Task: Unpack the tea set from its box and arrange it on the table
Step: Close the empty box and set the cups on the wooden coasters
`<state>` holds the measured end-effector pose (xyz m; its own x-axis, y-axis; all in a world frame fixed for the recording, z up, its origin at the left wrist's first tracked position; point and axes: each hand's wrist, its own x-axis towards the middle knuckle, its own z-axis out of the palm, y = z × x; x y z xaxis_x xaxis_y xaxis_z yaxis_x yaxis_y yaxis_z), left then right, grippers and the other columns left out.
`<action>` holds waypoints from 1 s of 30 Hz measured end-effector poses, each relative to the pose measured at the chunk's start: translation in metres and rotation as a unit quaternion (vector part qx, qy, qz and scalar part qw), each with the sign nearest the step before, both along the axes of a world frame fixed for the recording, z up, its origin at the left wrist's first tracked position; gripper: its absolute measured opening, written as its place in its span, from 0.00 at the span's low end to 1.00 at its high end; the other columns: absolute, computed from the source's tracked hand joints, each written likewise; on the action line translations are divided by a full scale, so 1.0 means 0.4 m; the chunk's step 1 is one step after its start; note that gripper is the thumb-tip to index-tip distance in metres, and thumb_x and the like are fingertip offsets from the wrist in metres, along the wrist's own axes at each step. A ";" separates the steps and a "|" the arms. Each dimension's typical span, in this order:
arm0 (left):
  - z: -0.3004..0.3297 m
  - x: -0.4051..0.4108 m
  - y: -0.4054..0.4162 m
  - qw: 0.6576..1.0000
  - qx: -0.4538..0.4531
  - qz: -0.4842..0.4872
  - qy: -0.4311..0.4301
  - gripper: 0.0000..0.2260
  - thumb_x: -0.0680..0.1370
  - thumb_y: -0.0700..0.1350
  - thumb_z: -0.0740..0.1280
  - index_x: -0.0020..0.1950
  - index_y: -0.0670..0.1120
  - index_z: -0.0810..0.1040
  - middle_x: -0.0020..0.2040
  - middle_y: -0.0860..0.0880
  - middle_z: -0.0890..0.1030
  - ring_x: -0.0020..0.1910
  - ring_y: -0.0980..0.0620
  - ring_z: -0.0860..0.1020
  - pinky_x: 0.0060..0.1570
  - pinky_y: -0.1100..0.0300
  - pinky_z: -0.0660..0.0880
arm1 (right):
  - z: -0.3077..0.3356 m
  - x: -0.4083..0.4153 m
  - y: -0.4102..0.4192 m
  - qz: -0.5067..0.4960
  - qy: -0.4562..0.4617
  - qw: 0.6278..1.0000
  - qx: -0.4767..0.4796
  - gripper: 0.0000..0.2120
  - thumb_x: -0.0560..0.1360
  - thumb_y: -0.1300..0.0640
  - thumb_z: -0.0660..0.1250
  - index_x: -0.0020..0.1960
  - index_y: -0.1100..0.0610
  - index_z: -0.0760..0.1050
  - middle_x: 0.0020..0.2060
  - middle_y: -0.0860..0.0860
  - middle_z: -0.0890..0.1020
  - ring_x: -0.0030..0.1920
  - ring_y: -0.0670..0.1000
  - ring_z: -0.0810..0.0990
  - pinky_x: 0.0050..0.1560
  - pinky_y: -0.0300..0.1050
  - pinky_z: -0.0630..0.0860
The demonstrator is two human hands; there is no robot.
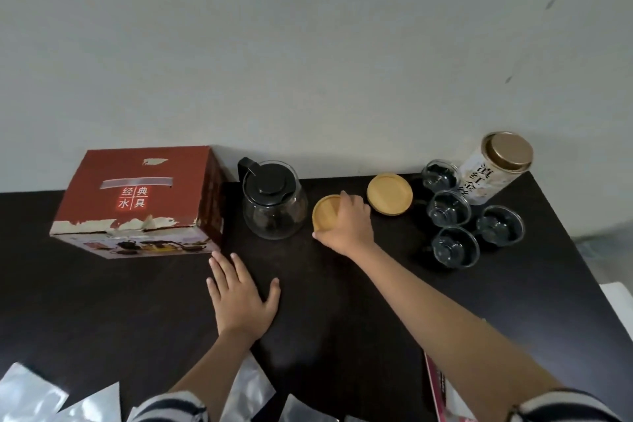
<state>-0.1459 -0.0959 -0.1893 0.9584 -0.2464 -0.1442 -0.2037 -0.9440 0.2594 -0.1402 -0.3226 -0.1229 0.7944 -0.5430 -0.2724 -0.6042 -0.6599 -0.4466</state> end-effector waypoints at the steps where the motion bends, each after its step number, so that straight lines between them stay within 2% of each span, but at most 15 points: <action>1: 0.000 0.000 0.000 1.000 -0.003 0.002 -0.001 0.45 0.71 0.68 0.47 0.76 0.36 0.50 0.76 0.34 0.45 0.76 0.39 0.40 0.72 0.42 0.48 | 0.004 -0.013 -0.009 -0.013 -0.014 1.000 0.009 0.51 0.64 0.45 0.79 0.77 0.57 0.54 0.72 0.56 0.62 0.71 0.58 0.62 0.69 0.54 0.67; 5: 0.000 -0.002 -0.001 1.000 -0.006 0.004 -0.001 0.45 0.70 0.68 0.47 0.76 0.36 0.50 0.76 0.35 0.44 0.76 0.40 0.40 0.73 0.42 0.48 | 0.009 -0.095 -0.060 -0.068 -0.039 0.997 0.028 0.47 0.66 0.50 0.78 0.76 0.56 0.55 0.72 0.56 0.61 0.72 0.59 0.58 0.62 0.55 0.71; 8: -0.001 -0.002 -0.002 1.000 -0.006 0.002 -0.002 0.45 0.70 0.68 0.48 0.76 0.36 0.51 0.76 0.34 0.45 0.76 0.39 0.41 0.73 0.42 0.49 | -0.007 -0.158 -0.086 -0.098 -0.046 0.994 0.018 0.43 0.67 0.48 0.77 0.74 0.56 0.58 0.72 0.58 0.60 0.71 0.61 0.59 0.60 0.55 0.71; 11: -0.003 -0.001 -0.002 1.000 -0.003 0.002 -0.004 0.45 0.71 0.68 0.48 0.76 0.36 0.51 0.76 0.34 0.45 0.76 0.39 0.42 0.72 0.42 0.49 | -0.035 -0.199 -0.094 -0.114 -0.042 0.993 -0.003 0.42 0.67 0.46 0.77 0.73 0.55 0.60 0.73 0.59 0.58 0.72 0.61 0.58 0.61 0.56 0.72; 18: -0.004 0.002 -0.002 1.000 0.002 0.002 -0.003 0.45 0.70 0.68 0.47 0.76 0.36 0.51 0.77 0.35 0.45 0.76 0.40 0.42 0.72 0.41 0.49 | -0.068 -0.220 -0.102 -0.082 -0.044 0.996 -0.007 0.40 0.70 0.45 0.74 0.74 0.59 0.60 0.77 0.58 0.55 0.77 0.59 0.51 0.67 0.58 0.68; 23: -0.007 0.003 -0.001 1.000 0.008 0.003 -0.004 0.45 0.71 0.68 0.48 0.76 0.36 0.52 0.76 0.35 0.45 0.76 0.39 0.43 0.72 0.41 0.50 | -0.019 -0.167 -0.126 -0.063 -0.157 0.984 -0.052 0.33 0.73 0.49 0.72 0.72 0.61 0.66 0.73 0.59 0.64 0.73 0.59 0.61 0.61 0.54 0.72; 25: -0.008 0.004 0.000 1.000 0.008 0.002 -0.004 0.45 0.71 0.68 0.47 0.76 0.36 0.52 0.76 0.35 0.45 0.76 0.39 0.43 0.72 0.41 0.50 | 0.005 -0.118 -0.154 -0.061 -0.139 0.985 -0.079 0.32 0.73 0.50 0.72 0.71 0.61 0.65 0.72 0.60 0.64 0.72 0.60 0.62 0.59 0.55 0.73; 27: -0.008 0.004 0.000 1.000 0.005 0.002 -0.004 0.44 0.71 0.68 0.48 0.76 0.36 0.52 0.77 0.35 0.45 0.76 0.40 0.42 0.72 0.41 0.50 | 0.029 -0.064 -0.185 -0.064 -0.070 0.992 -0.085 0.35 0.72 0.48 0.73 0.71 0.61 0.63 0.72 0.60 0.63 0.72 0.61 0.62 0.58 0.55 0.73; 30: -0.007 0.004 0.000 1.000 0.001 0.003 -0.006 0.44 0.71 0.68 0.48 0.76 0.36 0.52 0.77 0.35 0.45 0.76 0.40 0.43 0.72 0.41 0.50 | 0.051 -0.002 -0.217 -0.046 0.028 0.994 -0.096 0.38 0.68 0.45 0.76 0.68 0.60 0.63 0.65 0.59 0.70 0.66 0.60 0.66 0.55 0.53 0.74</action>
